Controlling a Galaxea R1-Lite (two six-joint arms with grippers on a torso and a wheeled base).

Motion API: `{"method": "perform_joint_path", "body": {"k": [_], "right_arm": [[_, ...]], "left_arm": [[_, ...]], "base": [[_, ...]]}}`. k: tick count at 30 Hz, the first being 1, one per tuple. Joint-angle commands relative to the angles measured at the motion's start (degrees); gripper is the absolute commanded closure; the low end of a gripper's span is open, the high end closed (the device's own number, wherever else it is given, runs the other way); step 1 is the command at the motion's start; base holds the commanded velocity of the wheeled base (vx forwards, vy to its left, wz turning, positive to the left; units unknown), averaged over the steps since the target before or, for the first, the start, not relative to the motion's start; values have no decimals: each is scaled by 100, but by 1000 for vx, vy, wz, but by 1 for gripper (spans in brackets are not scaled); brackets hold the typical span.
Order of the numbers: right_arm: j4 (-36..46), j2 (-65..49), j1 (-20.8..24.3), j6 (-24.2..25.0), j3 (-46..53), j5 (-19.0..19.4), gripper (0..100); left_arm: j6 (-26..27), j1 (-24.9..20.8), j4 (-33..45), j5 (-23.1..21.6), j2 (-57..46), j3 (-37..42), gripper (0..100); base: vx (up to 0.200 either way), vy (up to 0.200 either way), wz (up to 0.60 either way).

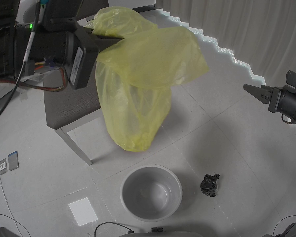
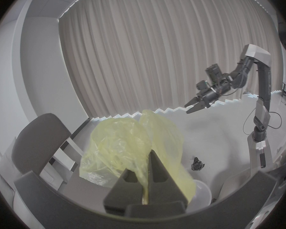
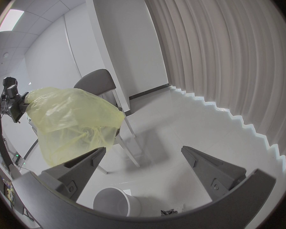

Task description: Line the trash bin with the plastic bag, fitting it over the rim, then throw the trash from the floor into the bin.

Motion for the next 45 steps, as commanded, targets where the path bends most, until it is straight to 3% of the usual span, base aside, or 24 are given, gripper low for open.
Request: {"method": "perform_joint_path", "body": {"k": [1,8,13,18,21,32,40,45], "right_arm": [[14,351,-18,17,-275,81,0],[23,324,-300,8,-398,99,0],[31,254,-581,8,-442,415,0],[67,192,-607,8,-354,441,0],[58,192,-484,-27,-82,441,0],[49,210,632,-124,850,424,0],[-4,799,685,-71,340,415,0],[-12,1414,729,219,-231,433,0]], "left_arm": [[103,-60,60,-60,-29,-43,100],[112,-43,60,-209,94,-16,100],[112,-51,16,-244,164,-78,100],[103,-51,-37,-244,243,-166,100],[103,-60,-98,-236,287,-280,100],[95,-60,-107,-183,340,-605,100],[95,-148,-107,-236,287,-605,100],[77,-192,-107,-244,278,-597,100]], "base": [[0,0,0],[0,0,0],[0,0,0],[0,0,0],[0,0,0],[0,0,0],[0,0,0],[0,0,0]]}}
